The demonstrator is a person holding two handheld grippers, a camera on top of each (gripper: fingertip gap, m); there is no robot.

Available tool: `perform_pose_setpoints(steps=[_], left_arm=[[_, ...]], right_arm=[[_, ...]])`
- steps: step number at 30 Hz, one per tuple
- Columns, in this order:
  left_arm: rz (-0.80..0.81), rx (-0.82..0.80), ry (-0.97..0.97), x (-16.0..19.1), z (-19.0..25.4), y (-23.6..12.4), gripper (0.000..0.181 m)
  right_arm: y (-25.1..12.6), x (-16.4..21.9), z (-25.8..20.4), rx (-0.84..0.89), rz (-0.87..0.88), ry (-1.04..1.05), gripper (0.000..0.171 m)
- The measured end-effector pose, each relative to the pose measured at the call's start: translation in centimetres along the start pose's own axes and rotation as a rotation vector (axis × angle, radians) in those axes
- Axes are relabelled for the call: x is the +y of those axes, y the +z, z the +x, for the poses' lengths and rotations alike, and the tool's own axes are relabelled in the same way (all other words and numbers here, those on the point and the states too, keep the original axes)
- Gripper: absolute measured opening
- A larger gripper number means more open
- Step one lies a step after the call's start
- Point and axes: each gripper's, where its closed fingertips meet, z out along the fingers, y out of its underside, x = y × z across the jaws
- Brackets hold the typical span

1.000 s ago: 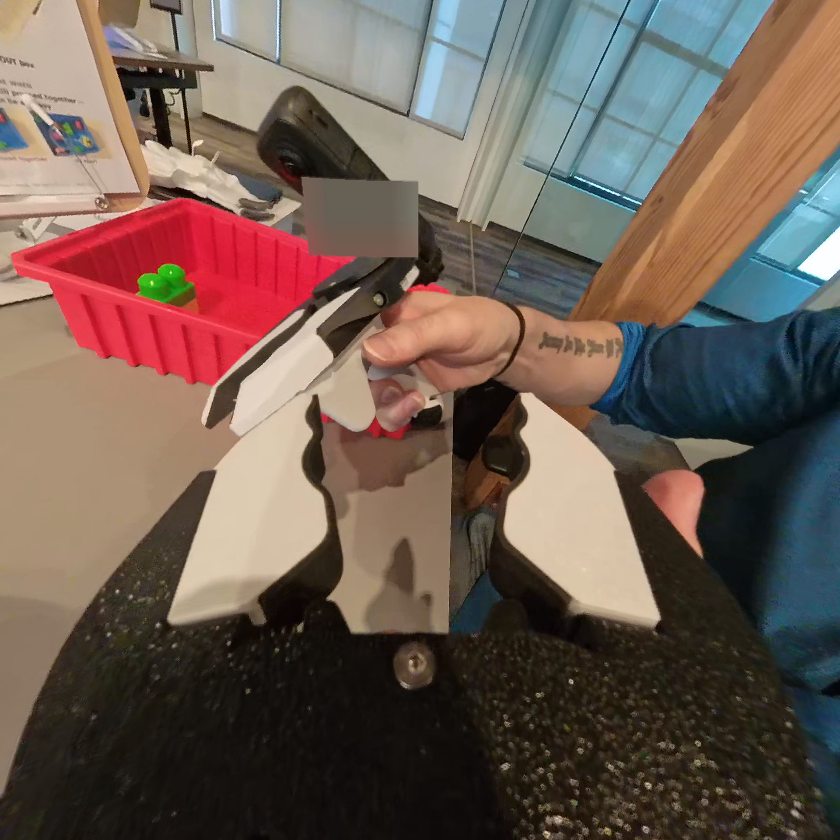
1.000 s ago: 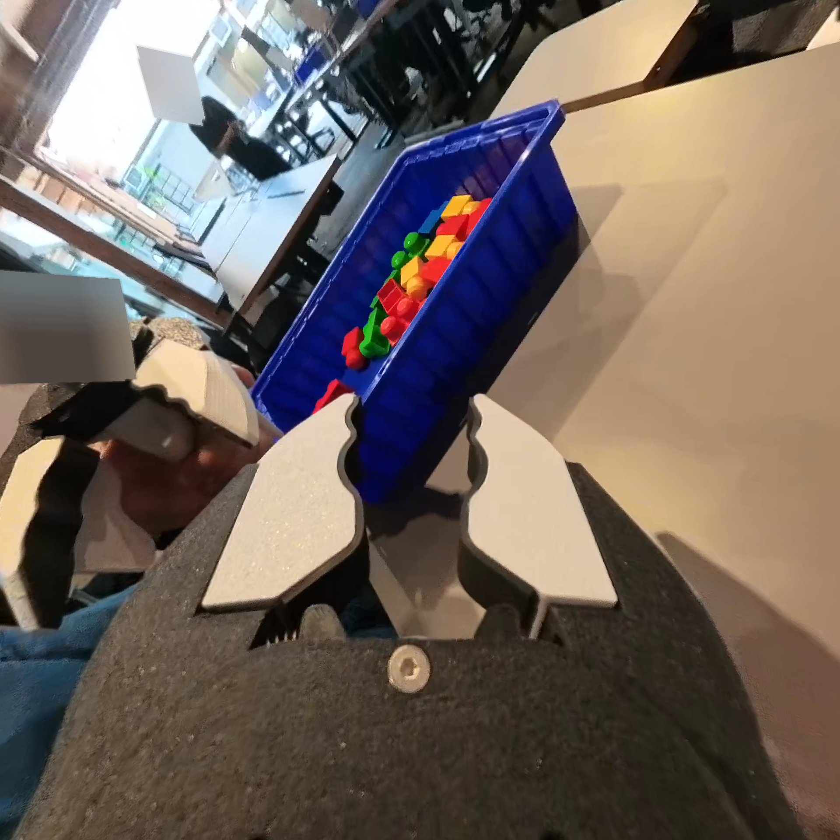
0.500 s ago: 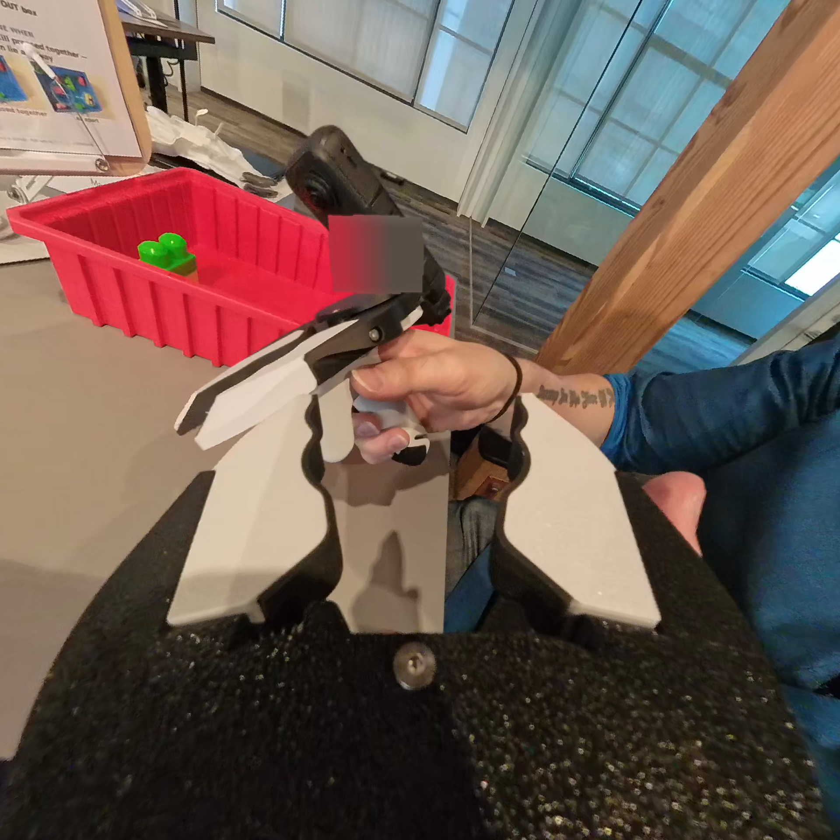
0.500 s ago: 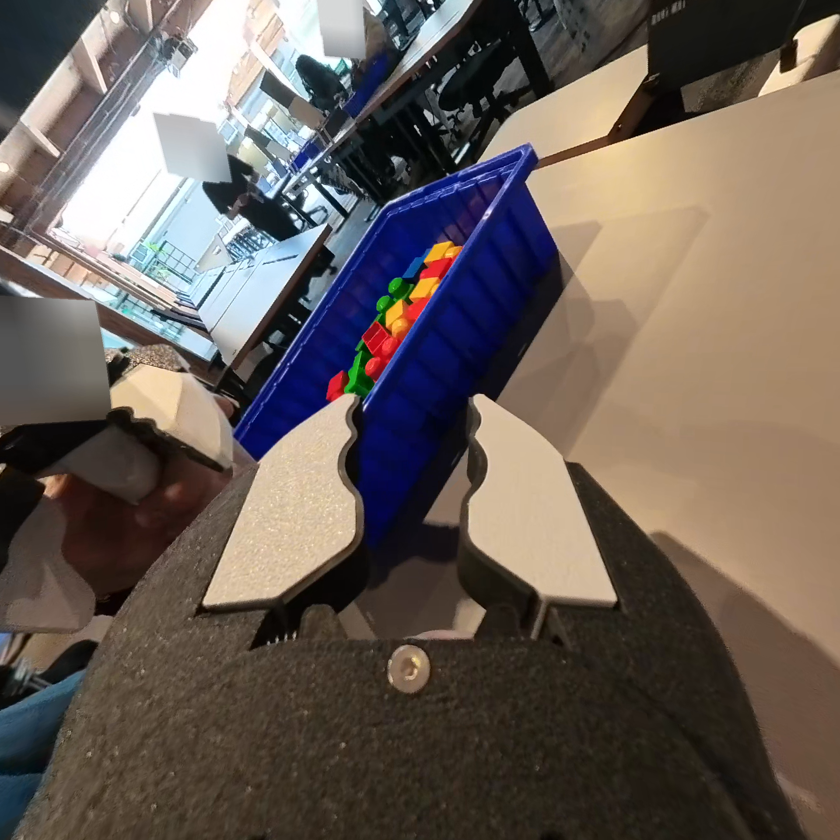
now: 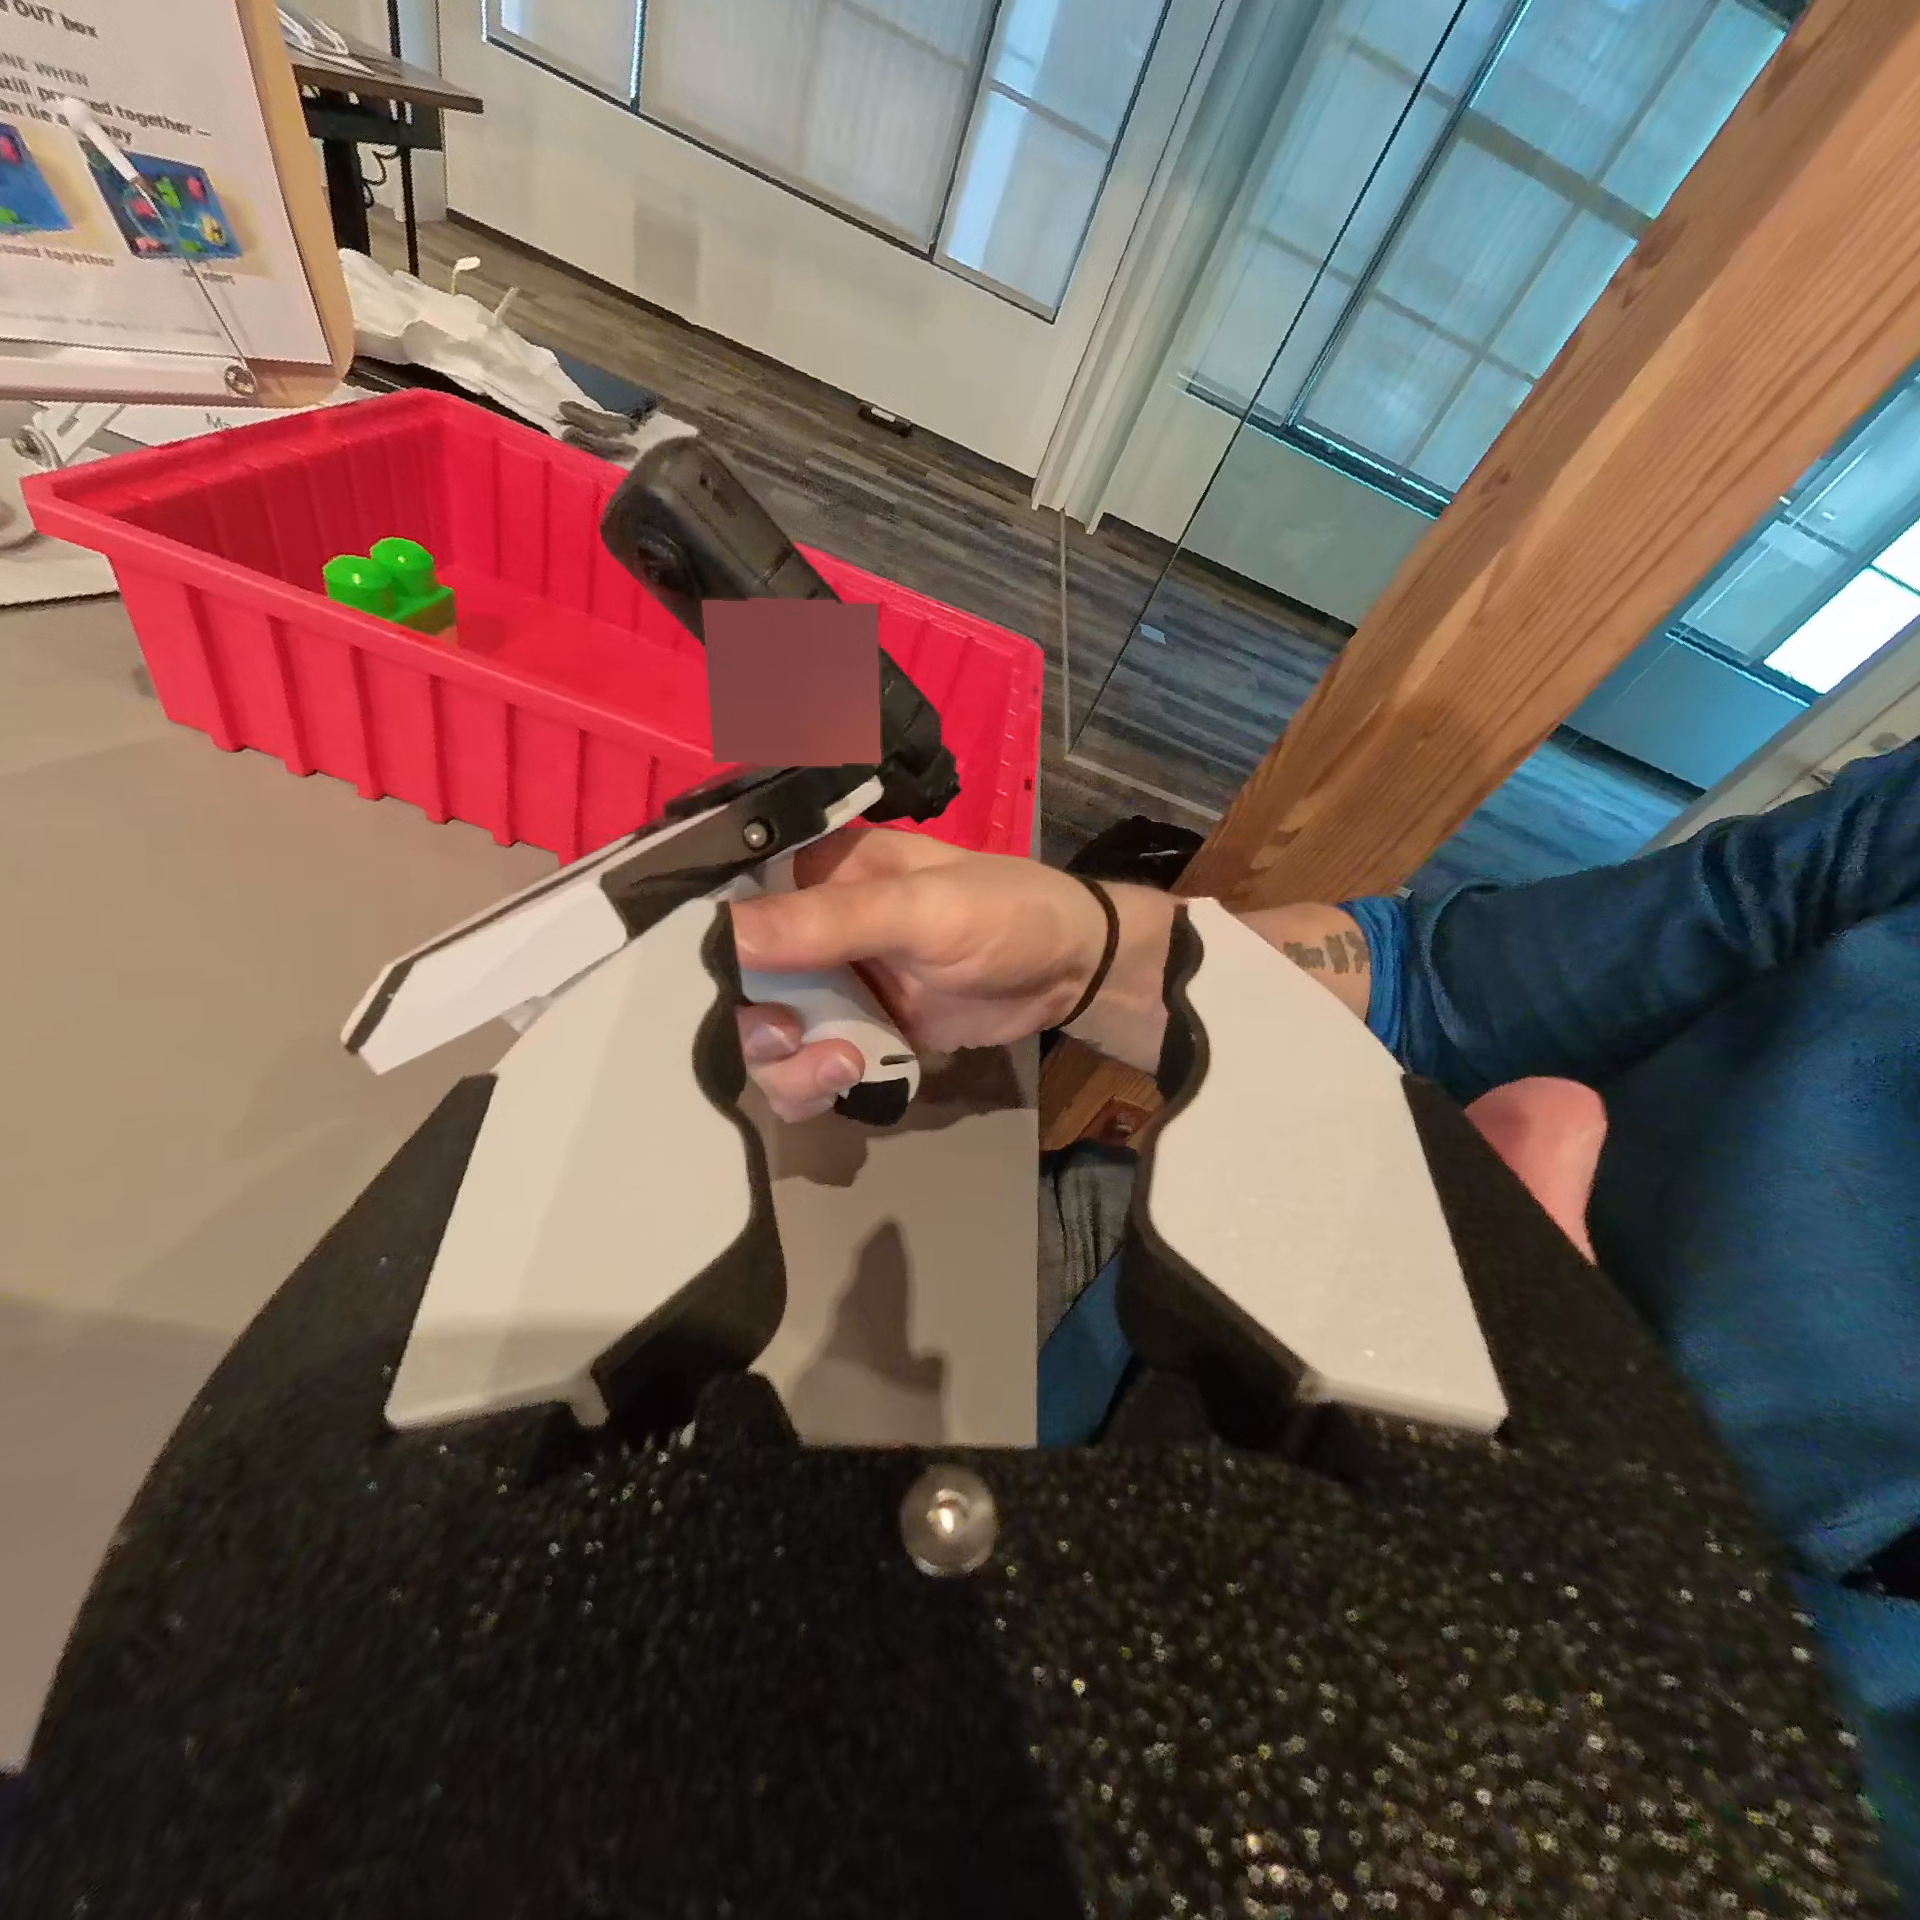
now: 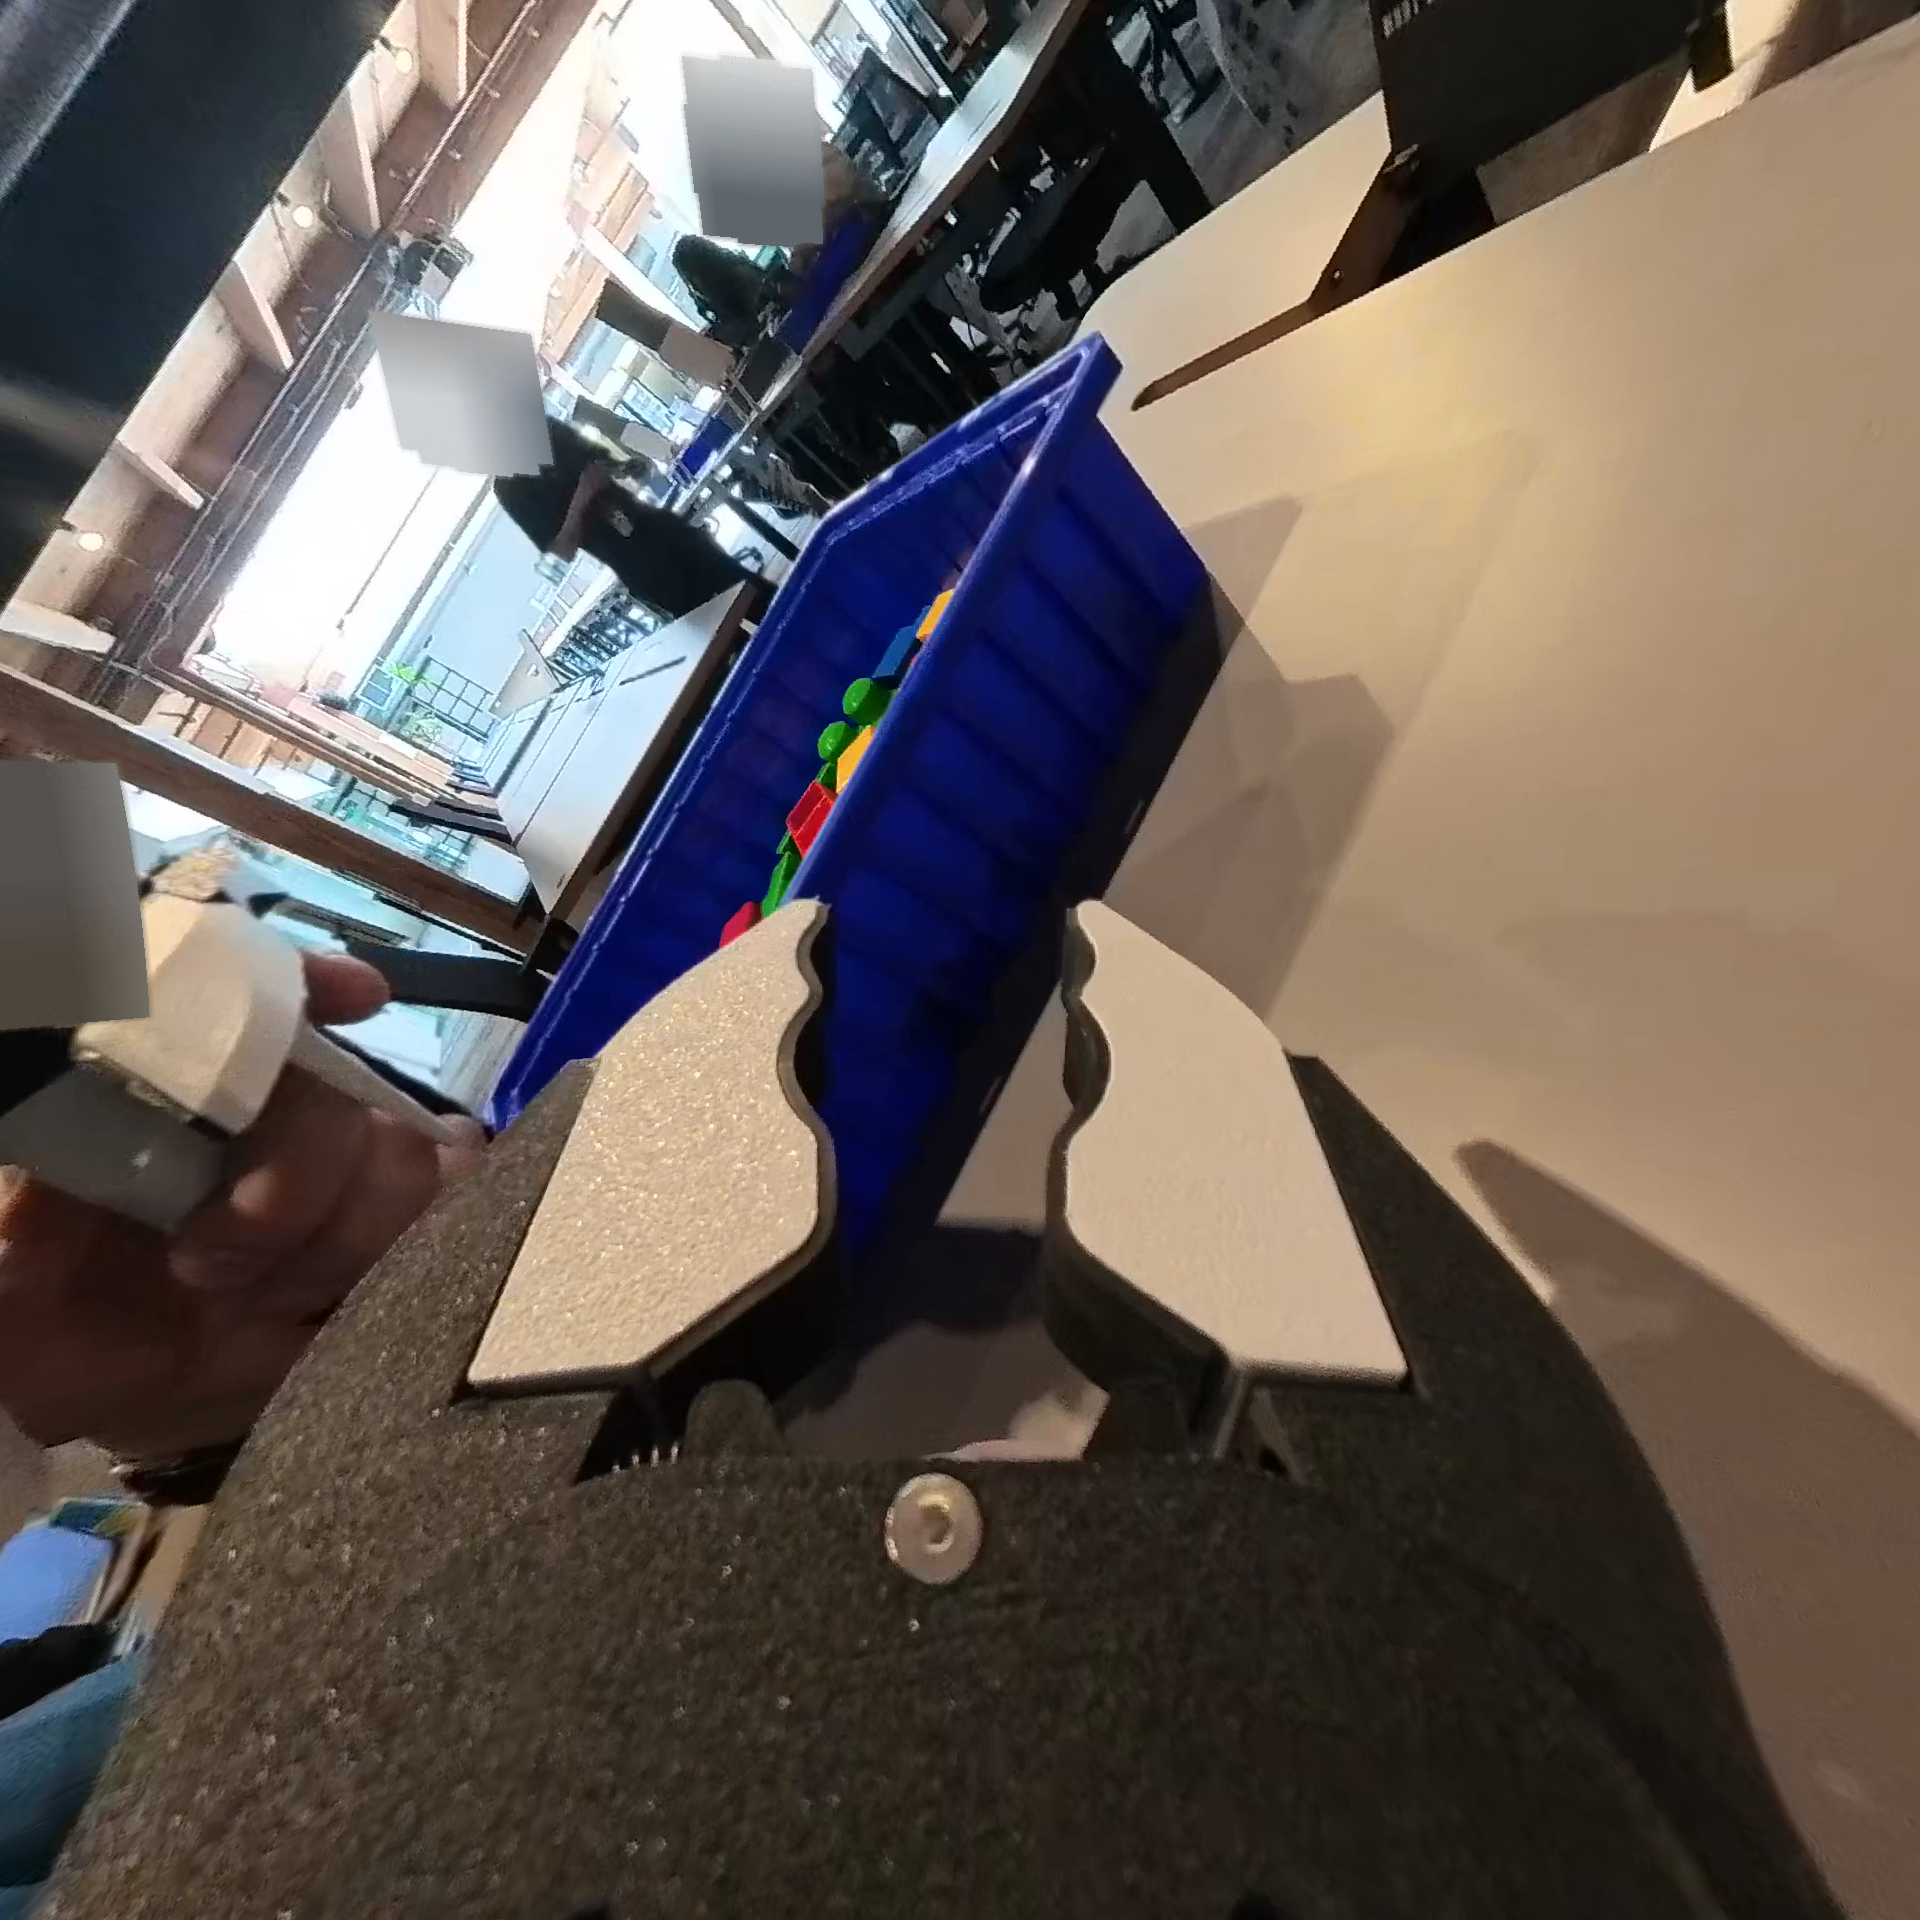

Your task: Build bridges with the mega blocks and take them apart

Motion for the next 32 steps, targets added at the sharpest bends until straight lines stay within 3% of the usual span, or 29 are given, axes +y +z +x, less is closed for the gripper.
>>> perform_pose_setpoints(steps=[20,28,30,32], left_arm=[[-0.003,0.026,-0.017,0.4,-1.4,0.0,0.076],[0.024,0.021,0.015,-0.1,-1.3,-0.3,0.09],[0.027,0.02,0.016,-0.1,-1.3,-0.2,0.092],[0.03,0.022,0.015,-0.1,-1.2,-0.1,0.093]], right_arm=[[1.6,2.1,4.4,-0.01,-0.018,0.119,0.04],[1.4,2.4,4.8,-0.023,-0.016,0.135,0.043],[1.3,2.5,4.5,-0.052,-0.017,0.131,0.048],[1.2,2.5,4.5,-0.058,-0.018,0.138,0.073]])
